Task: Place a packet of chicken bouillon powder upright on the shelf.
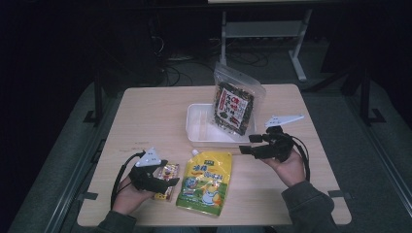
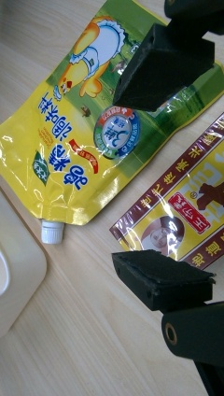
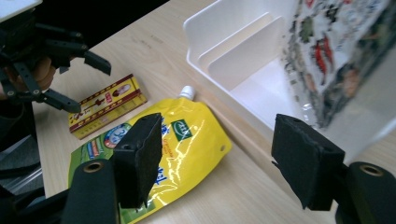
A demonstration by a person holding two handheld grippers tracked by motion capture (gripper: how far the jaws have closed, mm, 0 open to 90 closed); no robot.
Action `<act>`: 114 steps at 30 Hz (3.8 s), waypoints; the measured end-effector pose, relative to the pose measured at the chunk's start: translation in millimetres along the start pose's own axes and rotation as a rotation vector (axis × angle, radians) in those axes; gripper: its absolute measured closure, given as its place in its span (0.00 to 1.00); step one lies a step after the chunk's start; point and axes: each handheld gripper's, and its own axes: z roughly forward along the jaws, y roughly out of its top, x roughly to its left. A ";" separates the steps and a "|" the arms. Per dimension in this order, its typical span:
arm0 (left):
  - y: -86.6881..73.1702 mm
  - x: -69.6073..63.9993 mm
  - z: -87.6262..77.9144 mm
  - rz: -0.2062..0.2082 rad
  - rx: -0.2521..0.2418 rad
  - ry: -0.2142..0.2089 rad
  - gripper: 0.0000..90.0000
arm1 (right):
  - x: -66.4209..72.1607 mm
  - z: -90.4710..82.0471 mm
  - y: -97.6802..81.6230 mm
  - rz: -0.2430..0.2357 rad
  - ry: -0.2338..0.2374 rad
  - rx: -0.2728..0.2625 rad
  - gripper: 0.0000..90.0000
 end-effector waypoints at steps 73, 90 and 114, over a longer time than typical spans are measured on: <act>8.6 -11.9 15.7 0.014 0.013 -0.043 0.21 | -9.3 71.6 -23.2 0.130 0.182 0.223 1.00; 6.6 -9.8 23.7 -0.047 -0.006 -0.146 0.20 | 20.2 36.5 4.9 0.033 0.207 0.124 1.00; 6.8 -6.4 30.4 -0.090 -0.065 -0.428 0.73 | 34.9 19.4 17.5 -0.030 0.269 0.035 1.00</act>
